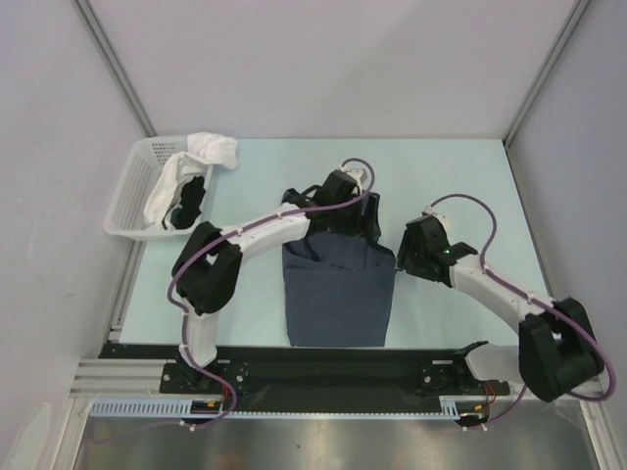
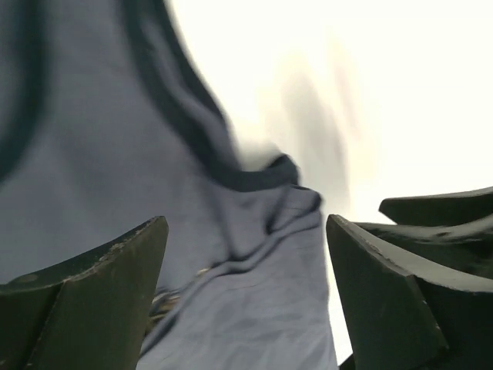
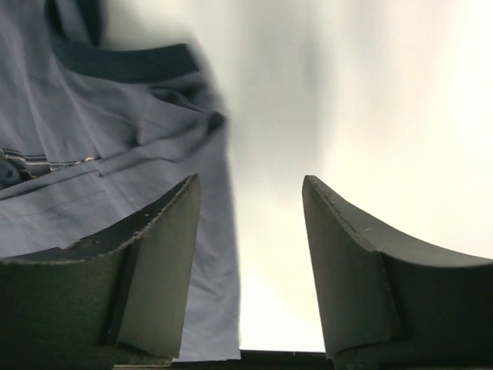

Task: Fold and stack the tank tops
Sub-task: Fold the tank top

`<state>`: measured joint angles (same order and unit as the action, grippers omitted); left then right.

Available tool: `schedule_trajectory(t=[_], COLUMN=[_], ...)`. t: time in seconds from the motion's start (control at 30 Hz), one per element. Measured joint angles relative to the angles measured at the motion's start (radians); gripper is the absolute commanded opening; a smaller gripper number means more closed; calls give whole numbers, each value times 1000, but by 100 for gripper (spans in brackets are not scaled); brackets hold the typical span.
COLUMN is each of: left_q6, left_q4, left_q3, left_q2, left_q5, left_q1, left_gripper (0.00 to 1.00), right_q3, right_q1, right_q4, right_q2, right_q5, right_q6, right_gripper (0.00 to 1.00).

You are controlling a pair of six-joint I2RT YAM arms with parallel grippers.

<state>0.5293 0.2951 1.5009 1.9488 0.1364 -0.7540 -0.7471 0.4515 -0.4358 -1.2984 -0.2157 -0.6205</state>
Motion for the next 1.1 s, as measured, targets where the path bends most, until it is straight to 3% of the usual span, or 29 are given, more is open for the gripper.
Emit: schedule_trajectory(t=[0.2,0.33,0.57,0.6,0.7,0.73,0.8,0.83,0.93,1.1], left_q6=[-8,-14,0,6,36,42,50,49,50,45], left_q4=[68,114,234,244,270,275,278,276,264,253], left_q3=[117,219,386,386,386,386,386,381,352,289], left_q2=[106,189,345,353,373,374,374,374,365,302], left_q5=[0,2,-58,-64,-85,-89,-94,-98,-96,-96], left_q1=[-97,-132,-141,-137,-117,-109,-96,-90,-75,-67], left_gripper=[73,75,72,68,45,32,18,2,0,0], right_q3=[146,207,251,254,259,259,259,259,259,243], right_q1=[-138,-176,-177,-177,-175,-171,-163,-155,-124,-66], right_q4=[30,66,118,126,144,149,164,174,208,252], right_q2=[192,220,241,242,242,242,239,233,190,93], right_q5=[65,128,208,217,233,238,244,247,260,270], right_q6=[-15,-25,-35,-36,-36,-35,-34,-33,-30,-14], right_gripper=[54,60,60,60,59,59,59,59,59,68])
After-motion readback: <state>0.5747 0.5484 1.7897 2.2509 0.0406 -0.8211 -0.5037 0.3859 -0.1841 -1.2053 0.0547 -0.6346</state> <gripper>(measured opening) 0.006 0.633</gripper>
